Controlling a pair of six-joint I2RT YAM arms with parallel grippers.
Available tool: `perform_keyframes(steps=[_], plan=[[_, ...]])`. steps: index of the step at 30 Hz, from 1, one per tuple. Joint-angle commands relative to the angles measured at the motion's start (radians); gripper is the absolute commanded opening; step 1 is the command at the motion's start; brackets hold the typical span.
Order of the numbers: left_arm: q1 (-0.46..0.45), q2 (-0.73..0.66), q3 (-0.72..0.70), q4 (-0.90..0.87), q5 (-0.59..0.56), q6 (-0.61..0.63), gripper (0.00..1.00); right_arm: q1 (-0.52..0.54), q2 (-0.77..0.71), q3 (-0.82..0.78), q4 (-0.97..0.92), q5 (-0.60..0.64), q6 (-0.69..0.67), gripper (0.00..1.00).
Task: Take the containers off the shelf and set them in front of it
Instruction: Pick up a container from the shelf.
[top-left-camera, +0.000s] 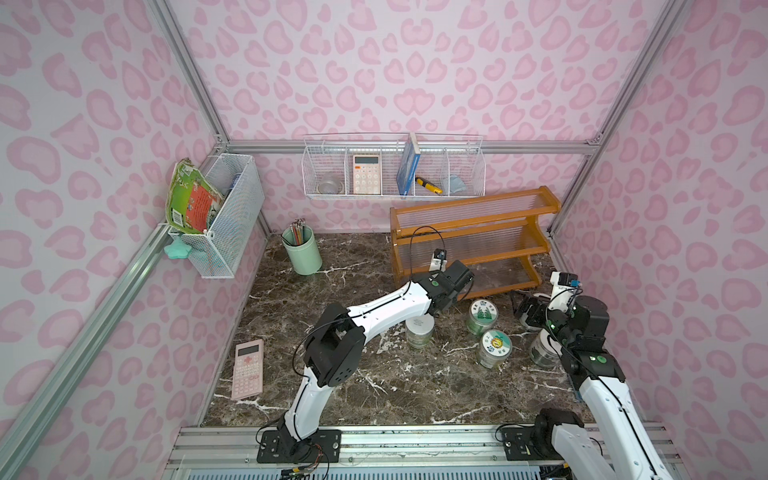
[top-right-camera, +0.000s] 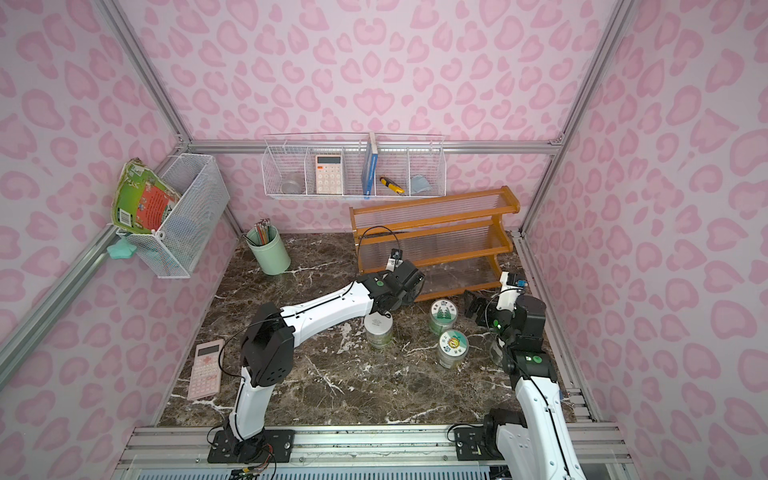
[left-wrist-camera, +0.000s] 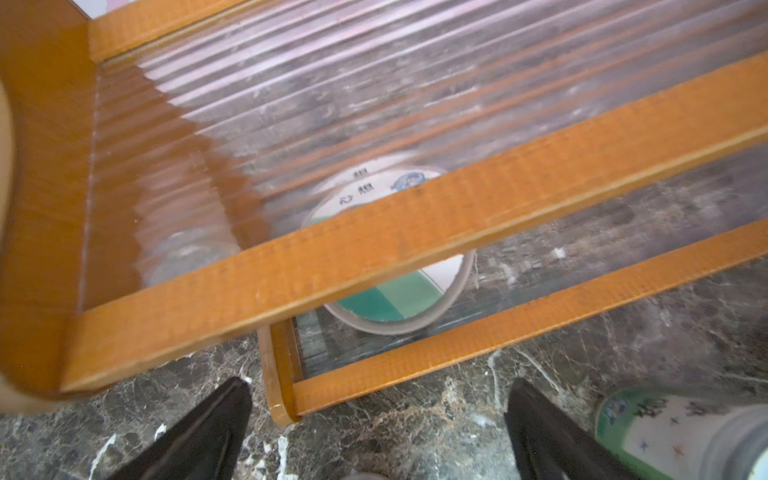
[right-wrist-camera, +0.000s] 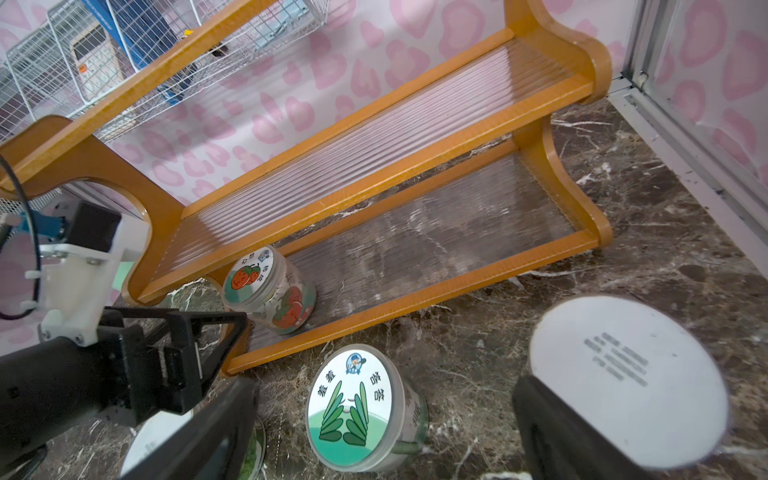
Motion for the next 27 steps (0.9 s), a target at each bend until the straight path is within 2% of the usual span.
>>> perform_keyframes(steps=[1,5,10,23,27], plan=[[-0.010,0.033,0.037,-0.013,-0.097,-0.041,1.00,-0.007,-0.008,-0.006,0.063,-0.040,-0.003,0.99],[-0.013,0.047,0.046,-0.011,-0.138,-0.113,1.00,-0.021,-0.021,-0.011,0.069,-0.045,0.000,0.99],[-0.013,0.057,0.035,0.066,-0.147,-0.109,1.00,-0.029,-0.039,-0.014,0.070,-0.044,0.004,0.99],[-0.013,0.128,0.082,0.115,-0.197,-0.166,0.99,-0.037,-0.062,-0.015,0.068,-0.031,-0.005,0.99],[-0.013,0.169,0.132,0.076,-0.235,-0.185,0.99,-0.037,-0.067,-0.017,0.073,-0.029,-0.006,0.99]])
